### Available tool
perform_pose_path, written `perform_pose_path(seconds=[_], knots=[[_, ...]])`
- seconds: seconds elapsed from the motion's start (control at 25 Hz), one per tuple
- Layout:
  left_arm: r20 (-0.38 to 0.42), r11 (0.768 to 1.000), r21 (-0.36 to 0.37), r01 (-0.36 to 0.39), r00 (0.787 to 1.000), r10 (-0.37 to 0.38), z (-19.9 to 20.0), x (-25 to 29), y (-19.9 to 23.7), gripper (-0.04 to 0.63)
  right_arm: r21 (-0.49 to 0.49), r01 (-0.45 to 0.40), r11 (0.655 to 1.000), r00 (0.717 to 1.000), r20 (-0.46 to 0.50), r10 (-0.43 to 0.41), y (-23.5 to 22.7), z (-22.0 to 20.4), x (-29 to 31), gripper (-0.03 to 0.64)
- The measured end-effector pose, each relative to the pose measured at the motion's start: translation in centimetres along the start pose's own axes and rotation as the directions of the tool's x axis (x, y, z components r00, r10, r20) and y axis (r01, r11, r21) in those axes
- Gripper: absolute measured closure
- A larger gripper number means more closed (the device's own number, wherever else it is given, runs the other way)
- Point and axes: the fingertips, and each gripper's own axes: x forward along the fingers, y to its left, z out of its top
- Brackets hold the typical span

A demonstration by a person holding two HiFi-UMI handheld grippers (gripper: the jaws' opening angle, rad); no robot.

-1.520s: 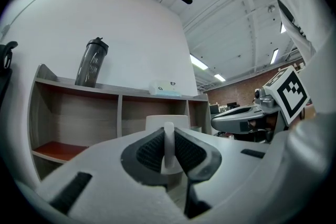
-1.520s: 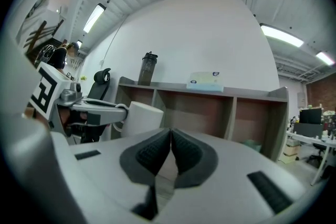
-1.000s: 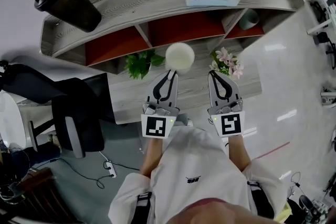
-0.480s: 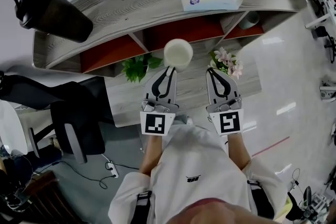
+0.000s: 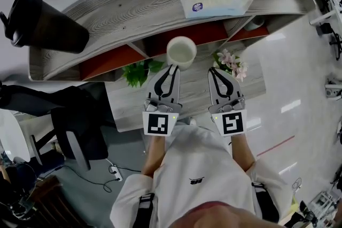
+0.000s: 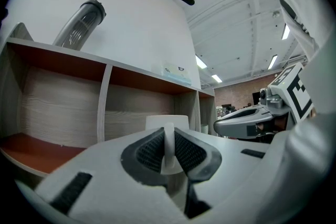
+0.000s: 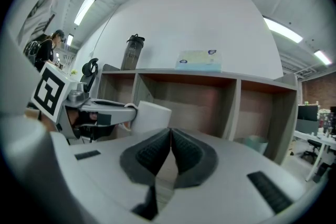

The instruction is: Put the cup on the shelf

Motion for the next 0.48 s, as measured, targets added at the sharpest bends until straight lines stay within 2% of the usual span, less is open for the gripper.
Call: perform_pose_path(seconds=[0.48], knots=[[-0.013,1.0,-0.013,0.005,1.0,-0.005,-0.9,2.4,0.8,0.541,0.008,0.0,1.0,1.0,-0.013,0.0,-0.9,-0.5,1.7,0.586]])
